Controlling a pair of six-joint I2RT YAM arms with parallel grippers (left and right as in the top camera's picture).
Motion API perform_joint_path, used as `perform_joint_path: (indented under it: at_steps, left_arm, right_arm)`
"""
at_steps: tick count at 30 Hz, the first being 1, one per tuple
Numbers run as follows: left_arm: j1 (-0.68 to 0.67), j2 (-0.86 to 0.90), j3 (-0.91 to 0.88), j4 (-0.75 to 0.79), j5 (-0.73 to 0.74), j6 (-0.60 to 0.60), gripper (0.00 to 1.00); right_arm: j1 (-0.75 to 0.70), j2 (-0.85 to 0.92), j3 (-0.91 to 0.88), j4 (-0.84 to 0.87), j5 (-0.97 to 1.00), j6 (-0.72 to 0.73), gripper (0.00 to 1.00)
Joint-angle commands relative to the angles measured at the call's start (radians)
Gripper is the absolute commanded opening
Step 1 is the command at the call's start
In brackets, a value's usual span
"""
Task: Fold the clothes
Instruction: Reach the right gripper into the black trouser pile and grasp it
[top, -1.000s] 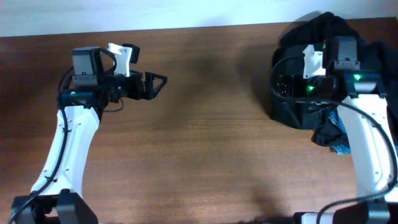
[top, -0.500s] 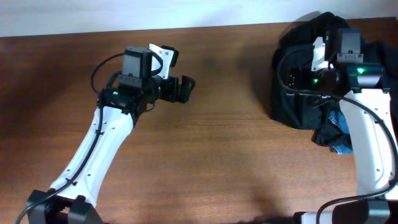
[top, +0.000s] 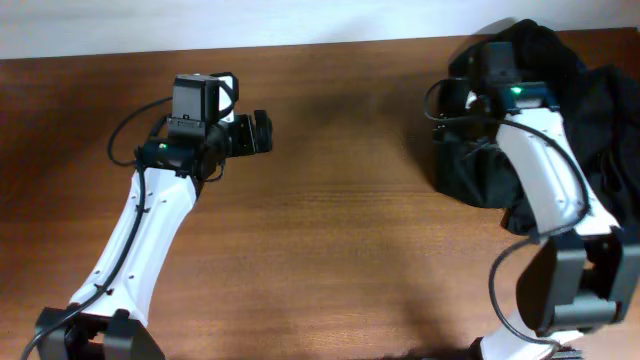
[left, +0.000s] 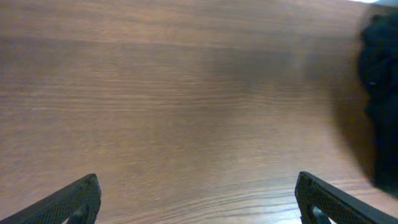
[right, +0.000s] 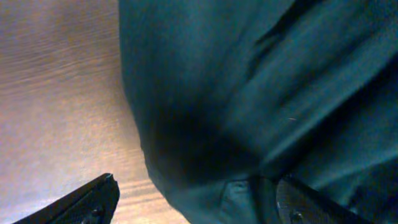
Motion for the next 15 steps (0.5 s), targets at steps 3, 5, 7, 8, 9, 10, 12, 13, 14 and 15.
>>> perform_joint_path:
  at_steps: [3,5,7,8,9,10,12,13,14,15]
  left_arm:
    - [0.005,0.009,0.026,-0.004,-0.05,-0.011,0.99]
    - [0.005,0.009,0.026,-0.004,-0.051,-0.011,1.0]
    - [0.005,0.009,0.026,-0.005,-0.06,-0.011,0.99]
    - [0.005,0.009,0.026,-0.006,-0.061,-0.011,0.99]
    - [0.005,0.009,0.026,-0.006,-0.061,-0.011,0.99]
    - [0.005,0.009,0.026,-0.008,-0.064,-0.011,0.99]
    - [0.005,0.009,0.026,-0.011,-0.064,-0.011,0.99]
    - [0.005,0.009,0.026,-0.011,-0.064,-0.011,0.99]
    - [0.005,0.009,0.026,-0.011,-0.064,-0.011,0.99]
    - [0.005,0.009,0.026,-0.01,-0.064,-0.011,0.99]
  right_arm:
    - [0.035,0.055,0.016,0.035,0.134,0.146,0.85]
    - [0.035,0.071,0.016,0.045,0.135,0.156,0.82]
    - [0.035,0.089,0.016,0.048,0.161,0.189,0.82]
    - [0.035,0.097,0.016,0.05,0.166,0.192,0.81]
    - [0.035,0.109,0.016,0.053,0.171,0.192,0.81]
    - [0.035,0.119,0.016,0.053,0.172,0.192,0.8]
    - [0.035,0.137,0.016,0.053,0.176,0.192,0.71]
    - [0.035,0.141,0.016,0.053,0.175,0.192,0.65]
    - [0.035,0.148,0.016,0.053,0.175,0.192,0.52]
    - [0.035,0.149,0.016,0.053,0.175,0.192,0.36]
